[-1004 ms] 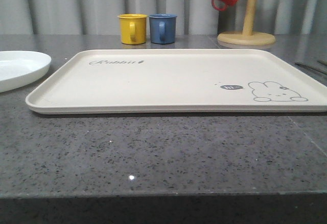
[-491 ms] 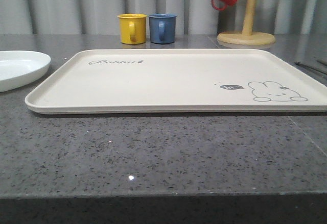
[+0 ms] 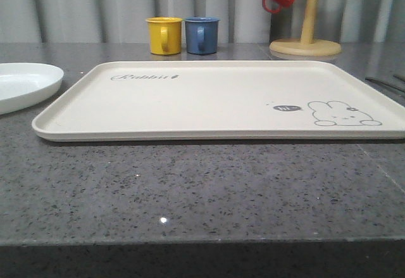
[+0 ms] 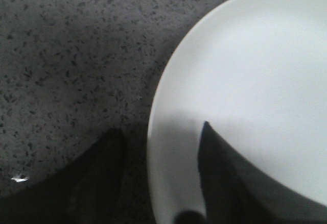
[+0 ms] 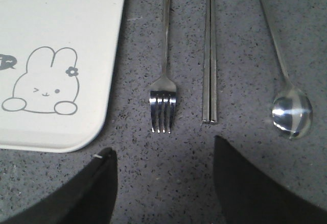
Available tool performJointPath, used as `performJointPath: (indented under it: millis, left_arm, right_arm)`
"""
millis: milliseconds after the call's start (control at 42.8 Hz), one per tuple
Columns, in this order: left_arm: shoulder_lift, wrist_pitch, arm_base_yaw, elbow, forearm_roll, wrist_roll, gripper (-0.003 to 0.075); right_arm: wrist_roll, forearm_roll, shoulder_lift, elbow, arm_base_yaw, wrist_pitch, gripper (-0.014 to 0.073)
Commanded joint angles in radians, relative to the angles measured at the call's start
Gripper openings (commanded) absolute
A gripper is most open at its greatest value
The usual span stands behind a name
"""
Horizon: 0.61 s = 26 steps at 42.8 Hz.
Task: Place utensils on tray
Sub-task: 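Grasp the white plate rim with the left gripper and lift it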
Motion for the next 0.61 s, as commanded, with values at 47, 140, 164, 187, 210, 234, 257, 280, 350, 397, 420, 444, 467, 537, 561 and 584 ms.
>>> performJointPath:
  millis: [47,140,164,187,210,234,257,280,350,397,420,444,467,537,561,584]
  left_arm:
    - [-0.024,-0.038,-0.001,-0.027,-0.035,0.002,0.0008]
    - [-0.028,-0.034,-0.001,-0.027,-0.032,0.005,-0.0020]
    - [-0.033,-0.034,-0.001,-0.027,-0.036,0.005,-0.0020]
    - [-0.038,-0.031,-0.001,-0.029,-0.038,0.007,-0.0020]
    - [-0.043,-0.026,-0.001,-0.035,-0.043,0.007,-0.0020]
    - [-0.049,-0.014,-0.001,-0.042,-0.051,0.011,-0.0020]
    - [-0.055,0.000,-0.001,-0.050,-0.063,0.019,-0.0020]
    - [-0.063,0.021,-0.003,-0.063,-0.085,0.029,-0.0020]
    - [-0.088,0.084,-0.019,-0.103,-0.138,0.101,-0.0020]
    - [-0.100,0.117,-0.041,-0.129,-0.165,0.130,-0.0020]
    - [-0.104,0.133,-0.053,-0.141,-0.177,0.143,-0.0020]
    - [-0.109,0.150,-0.067,-0.153,-0.187,0.156,-0.0020]
    - [-0.109,0.158,-0.083,-0.165,-0.195,0.166,-0.0020]
    - [-0.111,0.173,-0.144,-0.195,-0.222,0.174,-0.0020]
    - [-0.111,0.173,-0.172,-0.199,-0.230,0.174,-0.0020]
    - [-0.111,0.166,-0.194,-0.201,-0.234,0.174,-0.0020]
  right_arm:
    - [-0.013,0.000,-0.001,-0.035,-0.003,-0.064,0.0446]
    - [-0.013,0.000,-0.001,-0.035,-0.003,-0.064,0.0446]
    - [-0.013,0.000,-0.001,-0.035,-0.003,-0.064,0.0446]
    - [-0.013,0.000,-0.001,-0.035,-0.003,-0.064,0.0446]
    - [-0.013,0.000,-0.001,-0.035,-0.003,-0.064,0.0446]
    - [-0.013,0.000,-0.001,-0.035,-0.003,-0.064,0.0446]
    - [-0.013,0.000,-0.001,-0.035,-0.003,-0.064,0.0446]
    - [-0.013,0.000,-0.001,-0.035,-0.003,-0.064,0.0446]
    - [-0.013,0.000,-0.001,-0.035,-0.003,-0.064,0.0446]
    - [-0.013,0.000,-0.001,-0.035,-0.003,-0.064,0.0446]
    - [-0.013,0.000,-0.001,-0.035,-0.003,-0.064,0.0446]
    - [-0.013,0.000,-0.001,-0.035,-0.003,-0.064,0.0446]
    - [-0.013,0.000,-0.001,-0.035,-0.003,-0.064,0.0446]
    - [-0.013,0.000,-0.001,-0.035,-0.003,-0.064,0.0446]
    - [-0.013,0.000,-0.001,-0.035,-0.003,-0.064,0.0446]
    - [-0.013,0.000,-0.001,-0.035,-0.003,-0.064,0.0446]
